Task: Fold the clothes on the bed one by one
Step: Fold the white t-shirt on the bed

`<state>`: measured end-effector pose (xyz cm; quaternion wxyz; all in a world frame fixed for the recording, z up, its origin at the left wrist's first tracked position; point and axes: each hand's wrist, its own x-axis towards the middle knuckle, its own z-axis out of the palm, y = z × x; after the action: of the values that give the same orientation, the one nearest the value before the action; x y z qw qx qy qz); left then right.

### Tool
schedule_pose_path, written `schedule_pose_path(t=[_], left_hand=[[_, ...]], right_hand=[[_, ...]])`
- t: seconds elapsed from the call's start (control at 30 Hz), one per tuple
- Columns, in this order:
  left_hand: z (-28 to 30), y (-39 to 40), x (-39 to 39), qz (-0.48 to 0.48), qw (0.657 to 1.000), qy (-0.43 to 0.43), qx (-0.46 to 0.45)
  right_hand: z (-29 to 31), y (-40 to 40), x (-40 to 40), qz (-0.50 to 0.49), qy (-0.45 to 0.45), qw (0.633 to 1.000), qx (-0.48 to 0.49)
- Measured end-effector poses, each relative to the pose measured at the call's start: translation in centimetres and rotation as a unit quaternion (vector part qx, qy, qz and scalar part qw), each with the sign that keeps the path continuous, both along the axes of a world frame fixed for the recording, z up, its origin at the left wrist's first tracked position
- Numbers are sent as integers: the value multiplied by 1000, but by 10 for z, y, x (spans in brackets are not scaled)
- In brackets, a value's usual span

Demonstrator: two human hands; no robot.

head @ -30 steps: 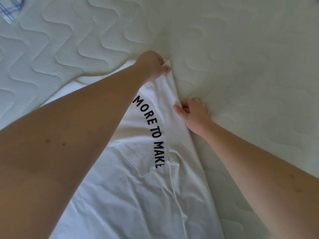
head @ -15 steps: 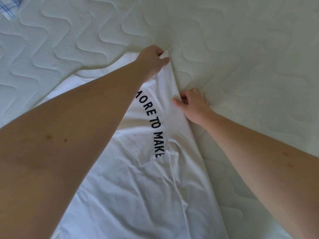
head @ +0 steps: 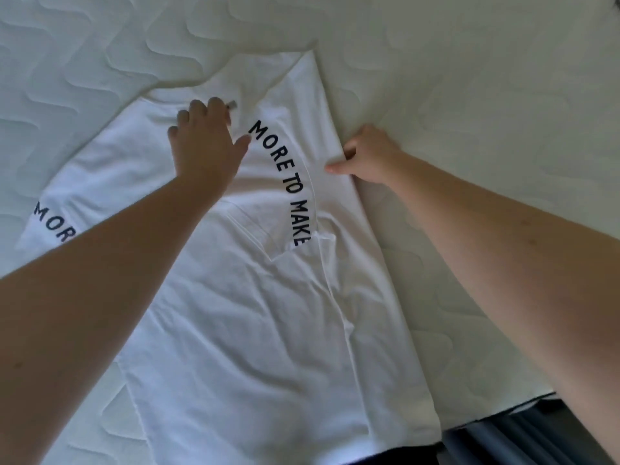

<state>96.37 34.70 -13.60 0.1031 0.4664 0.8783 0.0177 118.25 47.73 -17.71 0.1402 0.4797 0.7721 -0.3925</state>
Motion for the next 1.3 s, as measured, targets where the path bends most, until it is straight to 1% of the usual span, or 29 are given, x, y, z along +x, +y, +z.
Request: schedule_pose_path(t=[0.03,0.07,0.13,0.2,0.27,0.33,0.4,0.47,0.57,0.63,0.7,0.73,0.8,0.83,0.9,0.93,1.0,1.03,1.07,1.17,1.2,1.3], left_hand=[[3,-14,15,5,998,-25,58],[5,-27,33,11,994,-62,91],[7,-54,75,47,981,-150,113],[4,-80,117,110,960,-235,102],[-6,-106,156,151,942,-295,52],[-16,-126,185,188,922,-339,-6],[-24,-134,204,235,893,-383,-14],[-28,-131,213,248,873,-420,-10],[-31,-124,214,261,859,-440,4],[-33,-126,211,282,848,-448,28],[-35,-134,211,293,847,-441,47],[-36,-139,213,308,837,-448,60],[-39,-152,220,348,786,-503,92],[-40,-159,224,351,765,-532,95],[-43,-173,233,317,773,-545,71],[-44,-179,237,315,773,-547,65],[-43,-189,246,351,752,-552,77],[-44,-194,250,364,747,-551,79],[-44,-199,254,361,749,-552,69],[-44,-216,272,311,748,-586,20],[-44,-221,278,305,746,-592,10],[-42,-234,298,352,730,-586,23]], right_hand=[[4,-7,6,5,-24,1000,-3],[7,-15,14,8,-46,999,-9],[9,-38,35,16,-71,997,-17],[9,-62,57,22,-80,997,-9],[9,-83,75,0,-73,997,16],[7,-102,89,-46,-61,996,38],[6,-119,102,-67,-55,996,36],[7,-132,112,-60,-50,997,10],[6,-147,127,-66,-38,997,-1],[3,-156,138,-91,-50,994,25],[0,-165,147,-109,-39,992,38],[1,-169,151,-115,-22,993,25],[4,-175,159,-103,-6,994,-22],[5,-178,163,-82,-12,996,-40],[5,-186,172,-54,-33,997,-43],[5,-190,177,-55,-42,997,-31],[6,-198,187,-71,-53,996,-19],[8,-203,193,-77,-51,995,-27],[9,-209,198,-73,-49,995,-44],[12,-227,213,-19,-53,993,-102],[11,-232,218,-16,-56,992,-109],[12,-244,235,-51,-45,994,-82]])
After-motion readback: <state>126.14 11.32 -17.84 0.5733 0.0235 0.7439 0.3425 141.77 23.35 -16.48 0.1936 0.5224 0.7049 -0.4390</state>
